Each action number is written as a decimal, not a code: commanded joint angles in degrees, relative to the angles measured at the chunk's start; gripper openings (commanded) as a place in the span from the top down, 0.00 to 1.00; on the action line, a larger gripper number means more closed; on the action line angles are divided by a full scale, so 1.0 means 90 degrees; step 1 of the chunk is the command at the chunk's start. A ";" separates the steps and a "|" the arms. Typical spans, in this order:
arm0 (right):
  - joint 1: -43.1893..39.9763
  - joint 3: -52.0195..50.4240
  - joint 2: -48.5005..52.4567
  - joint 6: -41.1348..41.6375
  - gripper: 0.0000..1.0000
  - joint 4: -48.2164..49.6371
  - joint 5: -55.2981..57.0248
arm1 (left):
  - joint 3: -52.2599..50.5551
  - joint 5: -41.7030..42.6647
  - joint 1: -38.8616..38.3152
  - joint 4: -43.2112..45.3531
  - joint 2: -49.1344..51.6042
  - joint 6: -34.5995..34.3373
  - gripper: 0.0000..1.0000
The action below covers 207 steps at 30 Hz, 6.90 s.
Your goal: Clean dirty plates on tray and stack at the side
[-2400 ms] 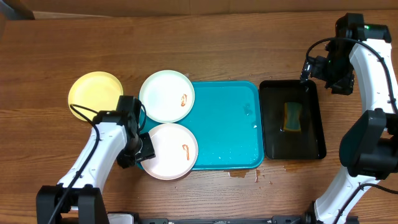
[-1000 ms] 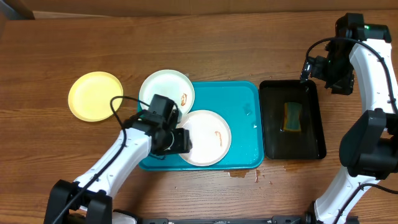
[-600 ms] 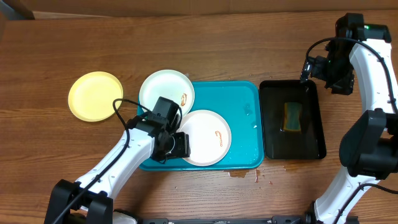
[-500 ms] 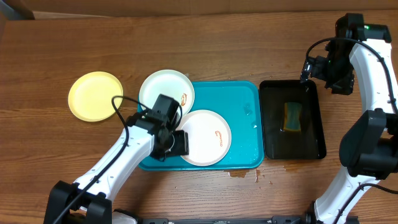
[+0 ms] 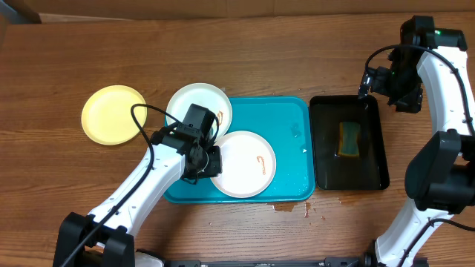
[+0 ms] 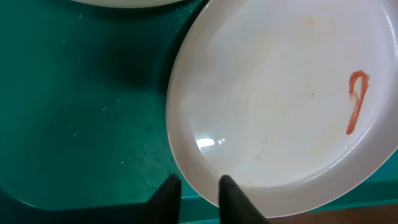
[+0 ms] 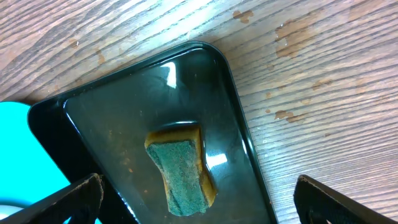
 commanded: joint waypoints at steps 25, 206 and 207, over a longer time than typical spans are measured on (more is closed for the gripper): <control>0.0010 0.0126 -0.0100 0.0029 0.00 0.0022 0.0015 | -0.0364 -0.0398 0.0032 0.0782 0.0957 -0.0114 0.78; 0.1154 -0.2888 -0.0100 0.0233 0.18 0.2939 -0.0381 | 0.1205 0.0107 -0.0138 0.1212 0.2004 -0.0114 0.39; 0.1154 -0.2888 -0.0100 0.0236 0.28 0.2939 -0.0379 | 0.1205 0.0104 -0.0138 0.1209 0.2004 -0.0114 0.41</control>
